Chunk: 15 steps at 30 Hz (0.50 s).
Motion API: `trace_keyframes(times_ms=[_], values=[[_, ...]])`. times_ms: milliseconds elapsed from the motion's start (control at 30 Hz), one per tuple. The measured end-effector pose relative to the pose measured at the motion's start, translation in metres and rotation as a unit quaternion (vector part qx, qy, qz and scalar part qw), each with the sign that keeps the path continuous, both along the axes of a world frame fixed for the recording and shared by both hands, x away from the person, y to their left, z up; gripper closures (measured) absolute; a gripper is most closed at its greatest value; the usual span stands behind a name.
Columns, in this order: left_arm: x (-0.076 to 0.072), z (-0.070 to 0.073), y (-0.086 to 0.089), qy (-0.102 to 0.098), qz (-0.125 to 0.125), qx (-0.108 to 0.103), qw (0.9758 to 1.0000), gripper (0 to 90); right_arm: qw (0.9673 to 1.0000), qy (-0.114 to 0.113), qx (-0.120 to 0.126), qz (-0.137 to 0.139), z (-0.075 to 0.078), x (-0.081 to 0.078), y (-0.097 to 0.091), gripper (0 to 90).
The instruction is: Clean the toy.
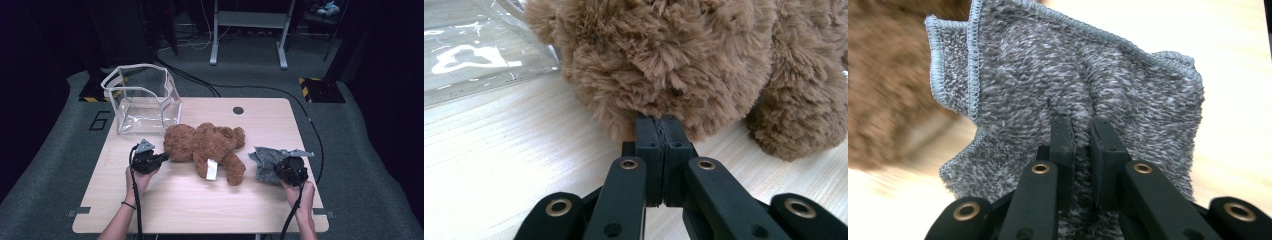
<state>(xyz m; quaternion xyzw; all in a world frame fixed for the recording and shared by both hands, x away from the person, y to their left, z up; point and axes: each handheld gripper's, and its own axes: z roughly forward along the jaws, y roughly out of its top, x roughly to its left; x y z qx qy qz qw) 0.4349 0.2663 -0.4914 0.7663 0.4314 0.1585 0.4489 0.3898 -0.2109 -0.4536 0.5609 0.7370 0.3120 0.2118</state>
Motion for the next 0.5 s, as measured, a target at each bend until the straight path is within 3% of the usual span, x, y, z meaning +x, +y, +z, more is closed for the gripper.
trace_keyframes(times_ms=[267,500], values=[[-0.001,0.000,0.000,-0.003,0.002,-0.002,1.0000,89.1,0.9988,-0.029,0.005,0.040,0.028,0.013,0.030,82.2],[-0.001,0.000,0.001,0.001,0.001,-0.005,1.0000,89.0,0.9956,-0.052,0.002,0.078,0.053,0.024,0.059,82.2]])
